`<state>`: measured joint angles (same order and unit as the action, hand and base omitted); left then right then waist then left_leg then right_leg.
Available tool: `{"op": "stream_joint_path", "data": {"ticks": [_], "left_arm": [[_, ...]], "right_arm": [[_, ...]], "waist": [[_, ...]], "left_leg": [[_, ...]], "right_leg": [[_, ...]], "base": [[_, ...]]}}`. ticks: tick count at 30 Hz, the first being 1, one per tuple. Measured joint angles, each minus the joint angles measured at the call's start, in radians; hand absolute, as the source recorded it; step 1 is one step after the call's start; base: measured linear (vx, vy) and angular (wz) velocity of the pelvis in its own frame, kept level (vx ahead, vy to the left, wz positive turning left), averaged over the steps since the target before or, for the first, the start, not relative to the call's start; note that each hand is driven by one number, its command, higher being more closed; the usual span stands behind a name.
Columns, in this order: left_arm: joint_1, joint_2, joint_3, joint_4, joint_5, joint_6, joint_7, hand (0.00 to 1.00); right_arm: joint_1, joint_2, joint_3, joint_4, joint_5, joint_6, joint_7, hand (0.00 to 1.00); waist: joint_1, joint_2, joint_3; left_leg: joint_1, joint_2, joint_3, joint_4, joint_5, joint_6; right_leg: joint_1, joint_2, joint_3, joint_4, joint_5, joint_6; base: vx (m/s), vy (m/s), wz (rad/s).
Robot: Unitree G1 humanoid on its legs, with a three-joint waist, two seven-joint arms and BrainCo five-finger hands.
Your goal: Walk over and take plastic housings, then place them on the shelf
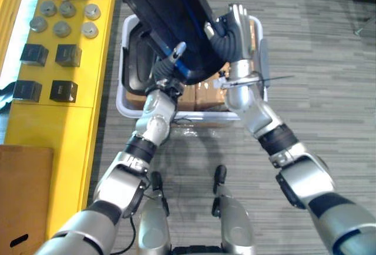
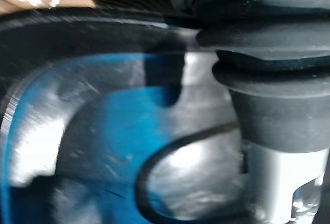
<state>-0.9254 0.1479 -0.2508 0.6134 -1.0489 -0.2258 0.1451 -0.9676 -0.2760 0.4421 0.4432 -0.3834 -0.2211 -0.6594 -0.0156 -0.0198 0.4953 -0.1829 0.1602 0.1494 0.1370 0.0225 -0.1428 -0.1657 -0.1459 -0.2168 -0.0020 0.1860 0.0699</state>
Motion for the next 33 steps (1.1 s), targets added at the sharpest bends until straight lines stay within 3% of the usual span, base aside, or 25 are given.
{"op": "stream_joint_path", "data": {"ticks": [6, 10, 12, 17, 21, 24, 25, 28, 30, 33], "left_arm": [[0.039, 0.002, 0.006, -0.025, -0.007, -0.102, -0.001, 1.00], [0.069, 0.003, 0.012, -0.026, -0.024, -0.125, -0.004, 1.00], [0.118, 0.004, 0.014, -0.027, -0.071, -0.147, -0.031, 1.00], [0.210, 0.002, 0.009, -0.028, -0.128, -0.156, -0.074, 1.00], [0.307, 0.001, -0.004, -0.083, -0.128, -0.155, -0.094, 1.00], [0.386, -0.010, -0.015, -0.110, -0.120, -0.142, -0.104, 1.00], [0.414, -0.009, -0.026, -0.135, -0.118, -0.143, -0.108, 1.00], [0.463, -0.008, -0.036, -0.157, -0.064, -0.138, -0.110, 1.00], [0.515, -0.006, -0.035, -0.206, 0.038, -0.131, -0.105, 1.00], [0.573, 0.016, -0.030, -0.293, 0.189, -0.106, -0.067, 1.00]], "right_arm": [[0.110, 0.020, 0.003, -0.085, 0.038, 0.000, 0.003, 1.00], [0.163, 0.037, 0.020, -0.103, 0.057, 0.000, 0.005, 1.00], [0.211, 0.054, 0.053, -0.148, 0.056, 0.000, 0.005, 1.00], [0.294, 0.091, 0.089, -0.174, 0.054, 0.000, 0.005, 1.00], [0.368, 0.105, 0.106, -0.202, 0.045, -0.002, 0.002, 1.00], [0.449, 0.110, 0.120, -0.217, 0.044, -0.018, -0.004, 1.00], [0.479, 0.109, 0.125, -0.241, 0.044, -0.020, -0.012, 0.00], [0.549, 0.109, 0.133, -0.272, 0.052, -0.039, -0.018, 0.00], [0.623, 0.105, 0.136, -0.322, 0.067, -0.060, -0.012, 0.00], [0.695, 0.073, 0.137, -0.399, 0.125, -0.055, 0.039, 0.00]], "waist": [[0.001, -0.002, -0.001], [-0.002, -0.003, -0.002], [-0.004, -0.022, -0.020], [-0.004, -0.073, -0.054], [-0.001, -0.073, -0.085], [-0.002, -0.064, -0.143], [-0.002, -0.059, -0.157], [-0.001, -0.050, -0.182], [0.000, -0.043, -0.226], [0.000, -0.036, -0.243]], "left_leg": [[0.029, -0.002, 0.000, -0.026, 0.006, -0.002], [0.051, -0.002, 0.003, -0.031, 0.006, -0.003], [0.067, -0.001, 0.007, -0.043, 0.006, -0.003], [0.098, -0.003, 0.010, -0.058, 0.005, -0.003], [0.119, -0.006, 0.009, -0.069, 0.005, -0.004], [0.132, -0.007, 0.005, -0.080, 0.003, -0.005], [0.145, -0.007, 0.006, -0.088, 0.004, -0.005], [0.184, -0.007, 0.003, -0.100, 0.002, -0.007], [0.186, -0.007, 0.002, -0.105, 0.001, -0.006], [0.209, -0.007, 0.002, -0.114, 0.001, -0.006]], "right_leg": [[0.027, 0.002, -0.004, -0.016, 0.000, 0.000], [0.050, 0.003, -0.004, -0.026, 0.000, 0.000], [0.065, 0.006, -0.004, -0.040, 0.000, 0.000], [0.094, 0.005, -0.005, -0.052, 0.000, 0.001], [0.119, 0.004, -0.010, -0.068, 0.000, 0.002], [0.136, 0.004, -0.021, -0.077, -0.002, 0.004], [0.145, 0.004, -0.022, -0.077, -0.002, 0.004], [0.183, 0.004, -0.028, -0.078, -0.017, 0.008], [0.183, 0.003, -0.032, -0.078, -0.021, 0.010], [0.202, 0.003, -0.033, -0.079, -0.024, 0.012]], "base": [[0.00, 0.000, 0.00], [0.00, 0.000, 0.00], [0.01, 0.000, -0.02], [0.00, 0.000, -0.01], [0.00, 0.001, 0.01], [0.03, 0.004, 0.05], [0.00, 0.000, 0.00], [0.00, 0.001, 0.04], [-0.01, -0.001, 0.02], [0.00, 0.000, 0.00]]}}
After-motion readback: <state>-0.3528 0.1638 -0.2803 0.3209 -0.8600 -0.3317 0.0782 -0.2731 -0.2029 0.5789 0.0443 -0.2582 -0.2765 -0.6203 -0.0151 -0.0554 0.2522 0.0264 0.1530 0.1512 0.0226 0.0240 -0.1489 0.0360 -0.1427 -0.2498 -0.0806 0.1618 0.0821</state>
